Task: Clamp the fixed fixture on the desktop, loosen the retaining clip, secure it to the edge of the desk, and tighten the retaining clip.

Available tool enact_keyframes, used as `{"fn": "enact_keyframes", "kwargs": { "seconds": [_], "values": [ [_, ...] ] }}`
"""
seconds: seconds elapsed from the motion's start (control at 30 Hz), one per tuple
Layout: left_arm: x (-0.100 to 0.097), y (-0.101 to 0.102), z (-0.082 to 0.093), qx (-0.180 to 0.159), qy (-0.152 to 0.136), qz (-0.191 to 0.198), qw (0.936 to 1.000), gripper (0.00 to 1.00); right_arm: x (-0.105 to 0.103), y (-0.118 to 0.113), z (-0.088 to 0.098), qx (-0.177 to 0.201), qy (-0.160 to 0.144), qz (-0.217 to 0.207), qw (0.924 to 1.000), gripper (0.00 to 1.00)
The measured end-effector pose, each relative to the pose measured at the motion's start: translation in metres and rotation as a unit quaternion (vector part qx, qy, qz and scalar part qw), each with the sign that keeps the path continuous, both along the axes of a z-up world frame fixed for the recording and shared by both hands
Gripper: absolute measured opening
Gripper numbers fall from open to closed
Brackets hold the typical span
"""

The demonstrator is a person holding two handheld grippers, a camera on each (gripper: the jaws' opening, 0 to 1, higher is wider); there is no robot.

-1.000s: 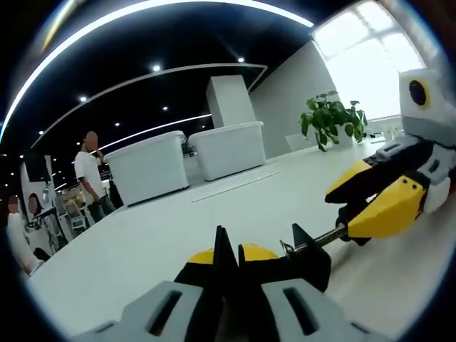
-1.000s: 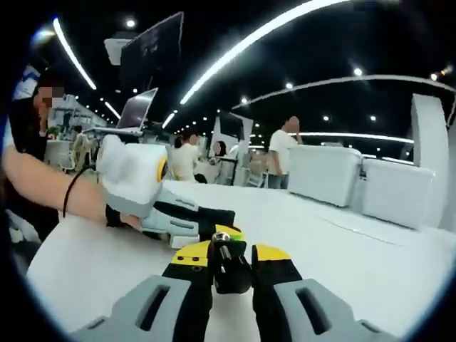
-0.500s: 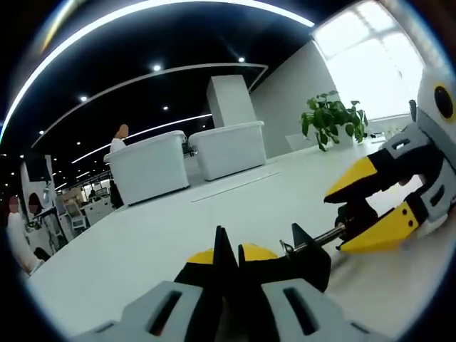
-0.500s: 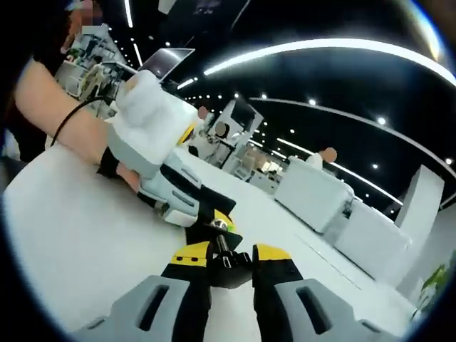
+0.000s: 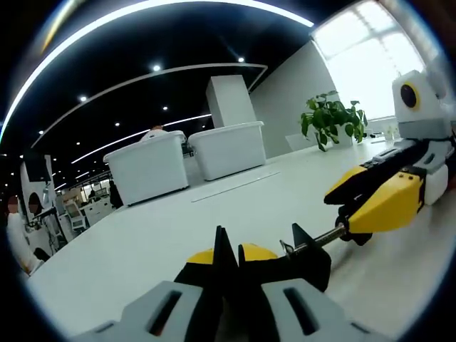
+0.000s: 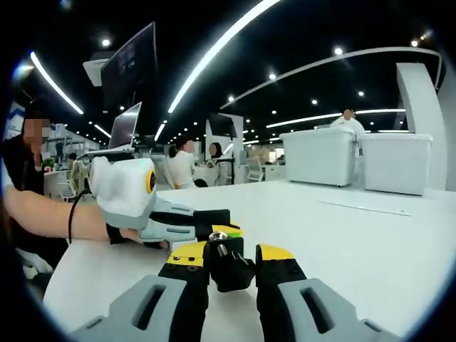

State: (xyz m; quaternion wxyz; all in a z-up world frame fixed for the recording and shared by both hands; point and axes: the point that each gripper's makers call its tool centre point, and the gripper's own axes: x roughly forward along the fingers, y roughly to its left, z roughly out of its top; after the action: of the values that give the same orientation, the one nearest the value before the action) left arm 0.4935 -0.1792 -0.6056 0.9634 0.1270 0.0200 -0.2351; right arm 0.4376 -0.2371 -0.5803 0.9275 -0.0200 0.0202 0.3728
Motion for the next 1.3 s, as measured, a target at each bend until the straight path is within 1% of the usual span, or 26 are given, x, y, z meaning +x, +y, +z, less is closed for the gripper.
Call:
{"fn": "enact_keyframes", "kwargs": {
  "seconds": [0.07, 0.13, 0.2, 0.23, 0.27, 0.4, 0.47, 0.5, 0.57, 0.7, 0.77, 0.83, 0.87, 0.9, 0.97, 1.03, 1.1, 1.13, 1.17, 1.2, 1.23, 1.27, 1.3],
  "values": [
    [0.000, 0.000, 0.000, 0.000, 0.000, 0.000, 1.0000, 0.09, -0.001, 0.000, 0.000, 0.000, 0.001, 0.003, 1.0000, 0.24],
    [0.000, 0.000, 0.000, 0.001, -0.001, 0.000, 1.0000, 0.09, -0.002, 0.001, 0.000, -0.008, -0.006, 0.004, 0.9999, 0.23],
    [0.000, 0.000, 0.000, 0.001, -0.001, 0.000, 1.0000, 0.09, -0.002, 0.002, 0.001, -0.023, -0.024, 0.005, 0.9994, 0.22],
    [0.001, 0.000, 0.000, 0.001, -0.001, 0.000, 1.0000, 0.09, -0.006, 0.005, 0.002, -0.044, -0.047, 0.006, 0.9979, 0.20],
    [0.001, 0.000, 0.000, 0.000, 0.000, 0.001, 1.0000, 0.09, -0.006, 0.006, 0.003, -0.059, -0.064, 0.004, 0.9962, 0.20],
    [0.001, 0.001, 0.000, 0.000, 0.000, 0.002, 1.0000, 0.09, -0.009, 0.008, 0.004, -0.082, -0.086, -0.001, 0.9929, 0.19],
    [0.001, 0.001, 0.000, 0.000, 0.000, 0.002, 1.0000, 0.09, -0.007, 0.008, 0.004, -0.096, -0.097, -0.003, 0.9906, 0.19],
    [0.001, 0.001, 0.000, 0.000, 0.000, 0.002, 1.0000, 0.09, -0.007, 0.008, 0.004, -0.109, -0.108, -0.005, 0.9882, 0.19],
    [0.001, 0.001, 0.000, 0.000, 0.000, 0.002, 1.0000, 0.09, -0.007, 0.009, 0.004, -0.121, -0.117, -0.006, 0.9857, 0.19],
    [0.001, 0.001, 0.000, 0.000, 0.000, 0.004, 1.0000, 0.09, -0.005, 0.011, 0.004, -0.160, -0.147, -0.010, 0.9760, 0.19],
    [0.002, 0.002, 0.000, 0.000, 0.000, 0.005, 1.0000, 0.09, -0.005, 0.011, 0.003, -0.167, -0.152, -0.011, 0.9741, 0.19],
    [0.001, 0.002, -0.001, 0.000, 0.000, 0.006, 1.0000, 0.09, -0.005, 0.012, 0.003, -0.184, -0.166, -0.012, 0.9688, 0.19],
    [0.001, 0.002, -0.001, 0.000, 0.000, 0.006, 1.0000, 0.09, -0.005, 0.012, 0.003, -0.195, -0.174, -0.014, 0.9651, 0.19],
    [0.001, 0.002, -0.001, 0.000, 0.000, 0.006, 1.0000, 0.09, -0.004, 0.012, 0.003, -0.211, -0.186, -0.015, 0.9593, 0.19],
    [0.001, 0.002, -0.001, 0.001, 0.000, 0.007, 1.0000, 0.09, -0.006, 0.014, 0.002, -0.228, -0.197, -0.018, 0.9533, 0.19],
    [0.001, 0.002, -0.001, 0.000, 0.001, 0.007, 1.0000, 0.09, -0.007, 0.015, 0.001, -0.238, -0.204, -0.019, 0.9494, 0.19],
    [0.001, 0.002, -0.001, 0.000, 0.001, 0.007, 1.0000, 0.09, -0.008, 0.015, 0.001, -0.244, -0.208, -0.020, 0.9471, 0.19],
    [0.001, 0.002, -0.001, 0.000, 0.001, 0.007, 1.0000, 0.09, -0.008, 0.015, 0.001, -0.243, -0.207, -0.020, 0.9473, 0.19],
    [0.001, 0.002, 0.000, 0.000, 0.001, 0.007, 1.0000, 0.09, -0.007, 0.014, 0.002, -0.235, -0.200, -0.020, 0.9509, 0.19],
    [0.001, 0.002, 0.000, 0.000, 0.001, 0.007, 1.0000, 0.09, -0.007, 0.014, 0.002, -0.220, -0.186, -0.018, 0.9573, 0.19],
    [0.001, 0.002, 0.000, 0.000, 0.000, 0.007, 1.0000, 0.09, -0.007, 0.013, 0.002, -0.210, -0.177, -0.016, 0.9614, 0.19],
    [0.001, 0.002, 0.000, 0.000, 0.001, 0.006, 1.0000, 0.09, -0.007, 0.011, 0.005, -0.182, -0.159, -0.016, 0.9703, 0.18],
    [0.001, 0.001, 0.000, 0.000, 0.000, 0.005, 1.0000, 0.09, -0.006, 0.009, 0.007, -0.164, -0.150, -0.016, 0.9750, 0.17]
  ]
}}
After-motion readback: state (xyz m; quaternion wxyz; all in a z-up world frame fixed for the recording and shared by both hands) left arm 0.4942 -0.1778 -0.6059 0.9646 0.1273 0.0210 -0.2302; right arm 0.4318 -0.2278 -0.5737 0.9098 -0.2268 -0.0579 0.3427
